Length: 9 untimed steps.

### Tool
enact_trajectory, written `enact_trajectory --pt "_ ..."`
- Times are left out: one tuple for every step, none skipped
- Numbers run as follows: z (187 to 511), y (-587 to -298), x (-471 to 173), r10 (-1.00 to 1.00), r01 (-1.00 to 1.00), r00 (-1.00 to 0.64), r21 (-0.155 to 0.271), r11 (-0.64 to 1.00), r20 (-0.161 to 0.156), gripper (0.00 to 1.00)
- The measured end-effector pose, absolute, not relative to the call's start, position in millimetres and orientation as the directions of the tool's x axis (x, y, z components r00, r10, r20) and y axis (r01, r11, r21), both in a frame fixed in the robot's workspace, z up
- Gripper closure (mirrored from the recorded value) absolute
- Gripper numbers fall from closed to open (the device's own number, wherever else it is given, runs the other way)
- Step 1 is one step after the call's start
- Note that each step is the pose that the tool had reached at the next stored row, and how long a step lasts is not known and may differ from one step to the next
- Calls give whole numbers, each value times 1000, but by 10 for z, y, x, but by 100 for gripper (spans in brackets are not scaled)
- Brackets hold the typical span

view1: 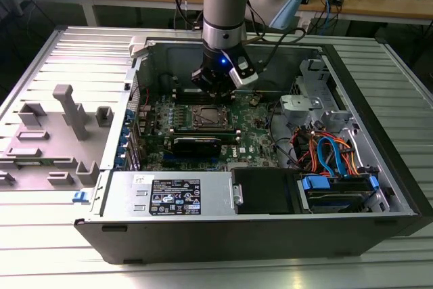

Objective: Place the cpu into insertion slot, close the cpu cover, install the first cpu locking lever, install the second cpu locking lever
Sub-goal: 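Install the first cpu locking lever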

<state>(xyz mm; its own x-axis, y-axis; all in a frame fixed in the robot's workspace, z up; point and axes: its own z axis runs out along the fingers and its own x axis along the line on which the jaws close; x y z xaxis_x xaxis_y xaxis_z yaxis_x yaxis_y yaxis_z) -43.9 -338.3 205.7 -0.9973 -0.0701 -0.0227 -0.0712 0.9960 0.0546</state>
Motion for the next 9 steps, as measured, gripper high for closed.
enact_trajectory --pt "2056 -3384 -438 -70 -71 -997 54 996 -23 89" --pt "2056 -3385 -437 -70 -71 -997 53 996 -23 89" --pt "2055 -3385 -437 -70 -71 -997 54 996 -23 89" --pt "2055 -3386 -437 -70 -71 -997 54 996 -23 89" --pt "2056 -3386 -437 -70 -71 -997 54 996 -23 89" --pt "2056 -3386 -437 -70 -71 -997 54 996 -23 89" --pt "2059 -3387 -438 -70 -71 -997 54 996 -23 89" --pt "2063 -3387 -437 -70 -71 -997 54 996 -23 89" --pt "2067 -3386 -437 -70 -71 -997 54 996 -23 89"
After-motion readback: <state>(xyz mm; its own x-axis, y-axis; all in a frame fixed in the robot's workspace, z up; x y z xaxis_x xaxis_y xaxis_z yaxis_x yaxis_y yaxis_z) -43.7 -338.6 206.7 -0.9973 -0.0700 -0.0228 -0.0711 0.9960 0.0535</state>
